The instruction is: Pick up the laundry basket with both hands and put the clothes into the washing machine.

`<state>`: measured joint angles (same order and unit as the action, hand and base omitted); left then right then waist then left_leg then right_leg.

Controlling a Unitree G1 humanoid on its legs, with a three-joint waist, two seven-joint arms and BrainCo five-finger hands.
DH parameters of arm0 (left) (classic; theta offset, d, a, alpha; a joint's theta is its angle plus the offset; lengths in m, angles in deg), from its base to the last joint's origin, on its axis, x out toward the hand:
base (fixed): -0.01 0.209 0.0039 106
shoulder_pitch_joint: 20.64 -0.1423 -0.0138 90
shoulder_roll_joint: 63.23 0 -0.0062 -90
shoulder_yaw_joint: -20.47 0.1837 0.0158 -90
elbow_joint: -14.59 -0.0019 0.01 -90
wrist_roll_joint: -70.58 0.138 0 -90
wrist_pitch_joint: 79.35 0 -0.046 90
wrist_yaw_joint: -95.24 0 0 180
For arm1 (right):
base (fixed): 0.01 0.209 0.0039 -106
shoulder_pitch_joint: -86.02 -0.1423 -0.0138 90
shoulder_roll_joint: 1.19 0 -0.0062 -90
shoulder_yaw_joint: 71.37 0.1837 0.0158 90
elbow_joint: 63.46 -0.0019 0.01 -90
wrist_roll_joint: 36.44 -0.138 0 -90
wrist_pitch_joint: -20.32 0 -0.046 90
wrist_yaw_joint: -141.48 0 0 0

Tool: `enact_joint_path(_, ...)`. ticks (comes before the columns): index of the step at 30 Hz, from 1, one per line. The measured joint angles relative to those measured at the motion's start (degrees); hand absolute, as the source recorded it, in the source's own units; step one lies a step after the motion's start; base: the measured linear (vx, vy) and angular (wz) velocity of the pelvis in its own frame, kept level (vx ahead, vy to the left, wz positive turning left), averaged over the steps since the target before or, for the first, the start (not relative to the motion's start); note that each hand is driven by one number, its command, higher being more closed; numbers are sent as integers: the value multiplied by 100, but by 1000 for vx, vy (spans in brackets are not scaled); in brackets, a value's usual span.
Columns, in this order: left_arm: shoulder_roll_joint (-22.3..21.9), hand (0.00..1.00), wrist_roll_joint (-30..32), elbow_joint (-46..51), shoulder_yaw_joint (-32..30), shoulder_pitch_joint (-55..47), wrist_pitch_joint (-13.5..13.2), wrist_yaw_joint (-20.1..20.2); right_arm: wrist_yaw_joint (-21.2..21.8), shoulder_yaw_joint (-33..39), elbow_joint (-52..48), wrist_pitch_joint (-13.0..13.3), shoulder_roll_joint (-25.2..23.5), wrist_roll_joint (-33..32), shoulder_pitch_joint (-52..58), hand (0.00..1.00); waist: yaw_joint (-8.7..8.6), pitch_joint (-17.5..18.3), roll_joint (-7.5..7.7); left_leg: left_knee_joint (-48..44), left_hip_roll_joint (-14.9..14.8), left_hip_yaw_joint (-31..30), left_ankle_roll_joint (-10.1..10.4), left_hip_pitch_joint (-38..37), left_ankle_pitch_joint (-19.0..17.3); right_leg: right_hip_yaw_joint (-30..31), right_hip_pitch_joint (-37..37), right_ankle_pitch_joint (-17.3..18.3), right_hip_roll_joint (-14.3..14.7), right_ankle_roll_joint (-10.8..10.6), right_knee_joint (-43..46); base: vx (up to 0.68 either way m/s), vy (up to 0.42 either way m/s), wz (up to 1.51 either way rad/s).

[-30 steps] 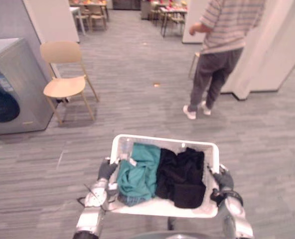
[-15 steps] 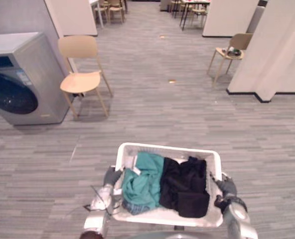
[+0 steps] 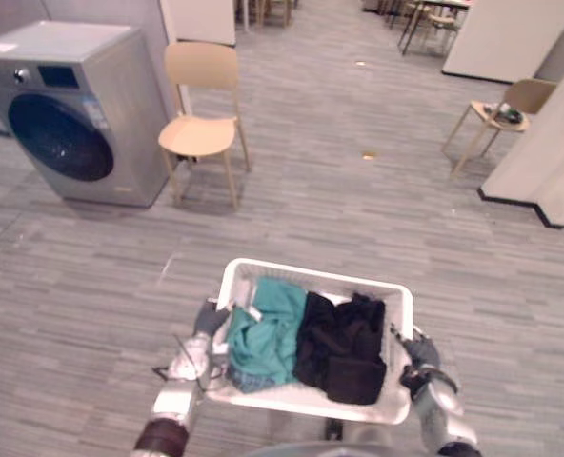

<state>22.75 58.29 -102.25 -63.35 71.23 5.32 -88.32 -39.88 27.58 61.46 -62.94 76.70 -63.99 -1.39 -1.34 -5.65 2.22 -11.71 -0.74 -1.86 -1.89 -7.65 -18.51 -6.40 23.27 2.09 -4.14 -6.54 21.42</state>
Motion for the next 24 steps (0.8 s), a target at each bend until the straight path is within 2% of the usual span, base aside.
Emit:
enact_joint_path(1,-6,100,0,-9,13,65,11,28,-9,15,1,-3,6,-37,-12,100,-60,-10,10,133,51,-177,-29,-42,-18,32,-8,-357,128,50,-973,472,-80,68)
enact_joint_path(2,-19,100,0,-10,29,95,15,52,-45,25,-13,-10,26,-62,-19,100,-115,-3,72,211,98,-357,-67,-147,-37,190,-6,-634,233,82,-1559,524,-100,91)
enact_joint_path(3,-62,100,2,-45,58,97,19,82,-99,24,-64,-12,61,-88,68,100,-179,-47,17,174,90,-574,-221,-310,-128,700,-56,-755,425,159,-1721,678,-127,89)
enact_joint_path(4,-82,100,7,-73,70,97,40,94,-103,21,-139,-13,86,-89,123,100,-235,-79,-35,88,43,-668,-355,-432,-213,938,-104,-860,514,290,-1557,606,-115,96)
enact_joint_path(5,-189,100,4,-87,53,100,52,92,-103,16,-310,-39,186,-88,147,100,-287,-86,-237,-140,-141,-825,-273,-511,-388,910,-85,-1137,698,589,-1116,772,-165,104)
enact_joint_path(6,-392,100,0,-4,34,193,46,83,-116,111,-444,-68,254,-114,160,100,-255,-85,-469,-1296,-391,-774,282,-212,-141,479,-205,-584,805,800,-476,644,-164,102)
enact_joint_path(7,-393,100,0,7,33,193,38,92,-99,141,-520,-61,252,-114,198,100,-281,-86,-470,-1939,-425,-705,627,14,103,370,-353,-395,812,852,-381,762,-220,92)
enact_joint_path(8,-425,100,-1,34,-5,162,38,105,-84,125,-677,-70,277,-114,299,100,-267,-95,-485,-3042,-502,-662,957,445,736,275,-654,-209,871,940,-341,507,-160,53)
enact_joint_path(9,-456,100,-1,68,-49,120,36,111,-83,93,-790,-74,278,-113,361,100,-227,-107,-501,-3756,-565,-618,1107,727,1400,251,-901,-96,929,1013,-400,646,-173,36)
enact_joint_path(10,-498,100,13,202,-155,-2,39,133,-96,12,-903,-62,277,-114,401,100,-97,-156,-534,-5217,-782,-477,1126,1304,1844,240,-1464,46,1068,1123,-648,635,-137,10)
enact_joint_path(11,-488,100,18,321,-201,-138,39,181,-97,-45,-927,-62,279,-114,420,100,-36,-202,-527,-6240,-924,-296,937,1821,1719,296,-2092,109,1165,1211,-995,624,-123,2)
enact_joint_path(12,-485,100,18,383,-225,-194,40,207,-94,-56,-929,-61,274,-115,409,100,33,-221,-497,-6478,-960,-168,737,2055,1579,349,-2349,138,1163,1251,-1143,590,-97,-19)
enact_joint_path(13,-484,100,18,477,-245,-293,30,216,-99,-64,-930,-58,276,-115,401,100,167,-254,-437,-6433,-1058,166,376,2482,1310,494,-2752,151,1099,1271,-1408,550,-47,-43)
enact_joint_path(14,-476,100,17,498,-253,-319,-2,214,-109,-78,-926,-66,281,-114,358,100,314,-272,-378,-5801,-1105,493,210,2818,1200,661,-2971,216,954,1278,-1605,517,-22,-52)
enact_joint_path(15,-475,100,13,501,-259,-317,-9,213,-113,-86,-917,-73,296,-113,326,100,355,-285,-364,-5340,-1114,595,188,2970,1179,722,-3068,251,881,1236,-1662,484,44,-54)
enact_joint_path(16,-504,100,13,517,-329,-322,-17,216,-119,-110,-913,-112,326,-113,249,100,390,-373,-338,-4419,-1162,753,192,3220,1178,828,-3223,353,762,1183,-1700,472,89,-39)
enact_joint_path(17,-496,100,13,524,-412,-372,-19,212,-142,-219,-910,-116,350,-109,200,100,368,-423,-351,-3053,-1195,931,270,3171,1234,884,-3397,482,632,1109,-1701,567,148,-37)
enact_joint_path(18,-500,100,13,527,-418,-404,-21,209,-144,-251,-910,-117,373,-108,205,100,367,-421,-345,-2174,-1183,1004,393,3055,1316,907,-3458,545,583,1059,-1701,463,149,-31)
enact_joint_path(19,-501,100,12,575,-413,-464,-25,209,-138,-280,-893,-114,446,-107,215,100,366,-417,-364,-810,-1090,965,665,2807,1497,944,-3569,706,526,943,-1713,423,186,-29)
enact_joint_path(20,-537,100,13,558,-387,-476,-22,214,-118,-261,-808,-95,553,-108,210,100,325,-384,-455,9,-1061,836,805,2719,1628,978,-3756,975,501,795,-1761,429,256,-21)
enact_joint_path(21,-607,100,17,431,-351,-477,-14,214,-118,-237,-686,-109,544,-100,209,100,262,-302,-571,157,-1090,892,720,2676,1655,982,-3961,1196,501,661,-1744,449,301,-16)
enact_joint_path(22,-606,100,17,408,-343,-490,-6,212,-122,-234,-681,-130,543,-79,214,100,258,-262,-601,108,-1100,960,416,2648,1893,1034,-4041,1328,472,612,-1708,521,377,-22)
enact_joint_path(23,-516,100,17,401,-347,-490,-1,201,-124,-226,-678,-164,476,-71,227,100,263,-173,-404,-173,-949,1208,240,2717,2402,1131,-4058,1565,203,442,-1499,555,365,-24)
enact_joint_path(24,-487,100,17,402,-345,-492,4,202,-108,-218,-677,-166,435,-71,264,100,221,-107,-239,-322,-810,1341,314,2745,2452,1134,-3969,1643,-6,311,-1206,672,403,-16)
